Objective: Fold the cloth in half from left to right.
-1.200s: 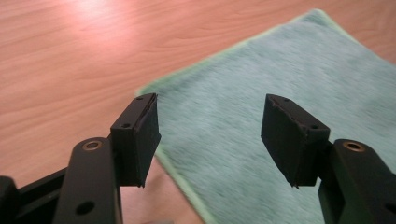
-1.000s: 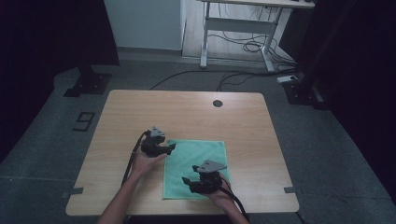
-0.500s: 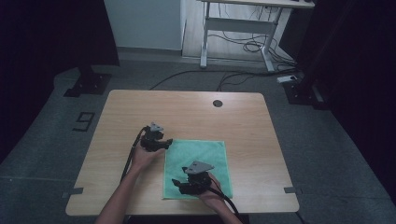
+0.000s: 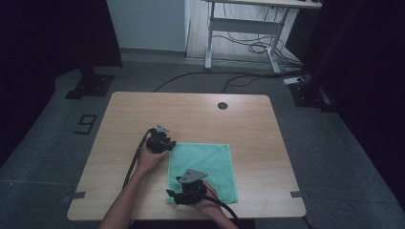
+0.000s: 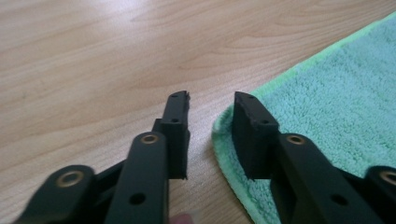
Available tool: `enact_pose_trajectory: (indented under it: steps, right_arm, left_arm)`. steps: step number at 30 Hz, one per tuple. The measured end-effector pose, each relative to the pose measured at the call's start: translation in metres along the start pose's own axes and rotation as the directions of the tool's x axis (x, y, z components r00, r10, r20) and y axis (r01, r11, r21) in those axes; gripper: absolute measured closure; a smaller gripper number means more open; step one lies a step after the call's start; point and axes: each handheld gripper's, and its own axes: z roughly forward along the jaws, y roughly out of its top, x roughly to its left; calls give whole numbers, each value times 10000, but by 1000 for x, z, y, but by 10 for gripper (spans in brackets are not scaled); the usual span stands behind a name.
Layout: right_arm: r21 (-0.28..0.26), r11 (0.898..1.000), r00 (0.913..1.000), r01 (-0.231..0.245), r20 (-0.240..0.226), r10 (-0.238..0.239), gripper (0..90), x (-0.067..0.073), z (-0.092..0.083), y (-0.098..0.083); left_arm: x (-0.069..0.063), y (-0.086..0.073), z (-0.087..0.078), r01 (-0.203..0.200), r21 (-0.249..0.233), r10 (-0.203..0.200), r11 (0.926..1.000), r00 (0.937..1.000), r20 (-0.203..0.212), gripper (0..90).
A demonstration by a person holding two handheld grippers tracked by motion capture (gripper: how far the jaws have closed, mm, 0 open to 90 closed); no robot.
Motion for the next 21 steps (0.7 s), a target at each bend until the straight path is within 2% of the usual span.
enact_pose_trajectory:
  steps: [5, 11, 15, 19, 21]
  right_arm:
    - [126, 9999, 10000, -23, -88, 24, 397, 2, 0, -3]
    - [253, 9996, 9991, -101, -400, 111, 407, 8, 2, -7]
    - [390, 9991, 9978, 150, -654, -125, 450, 18, 4, -9]
    - [898, 9949, 9975, 451, -582, -400, 489, 25, 11, -12]
    - [944, 9932, 9973, 683, -342, -653, 509, 28, 12, -13]
  left_arm:
    - [-3, -3, 3, -99, 194, 95, 9998, 9998, 160, 749]
    - [-2, -4, 3, 95, 108, -98, 9999, 9995, 308, 852]
    - [-2, -4, 4, 89, 76, -92, 9999, 9995, 316, 877]
    - [-3, -4, 3, 41, 66, -42, 10000, 9997, 248, 880]
    - [-3, -5, 4, 64, 51, -65, 10000, 9996, 263, 880]
